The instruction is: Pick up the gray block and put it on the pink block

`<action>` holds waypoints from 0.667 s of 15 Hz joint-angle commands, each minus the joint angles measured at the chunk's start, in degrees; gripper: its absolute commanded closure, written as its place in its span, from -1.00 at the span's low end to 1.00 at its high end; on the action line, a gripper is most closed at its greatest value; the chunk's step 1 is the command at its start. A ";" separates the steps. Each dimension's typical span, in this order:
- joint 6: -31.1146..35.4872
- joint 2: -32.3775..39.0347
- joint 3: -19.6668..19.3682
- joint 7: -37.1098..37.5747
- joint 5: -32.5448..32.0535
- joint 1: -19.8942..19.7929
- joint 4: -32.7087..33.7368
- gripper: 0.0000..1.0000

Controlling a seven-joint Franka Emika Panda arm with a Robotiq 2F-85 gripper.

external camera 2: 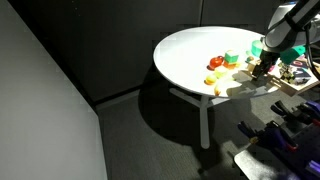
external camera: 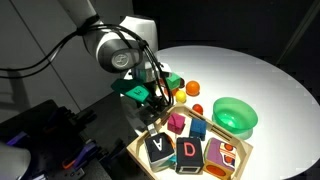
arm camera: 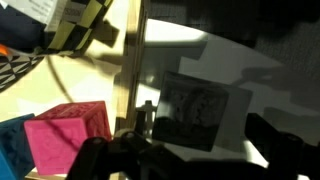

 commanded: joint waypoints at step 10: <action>-1.50 -0.12 -0.87 2.83 -2.77 0.54 0.66 0.42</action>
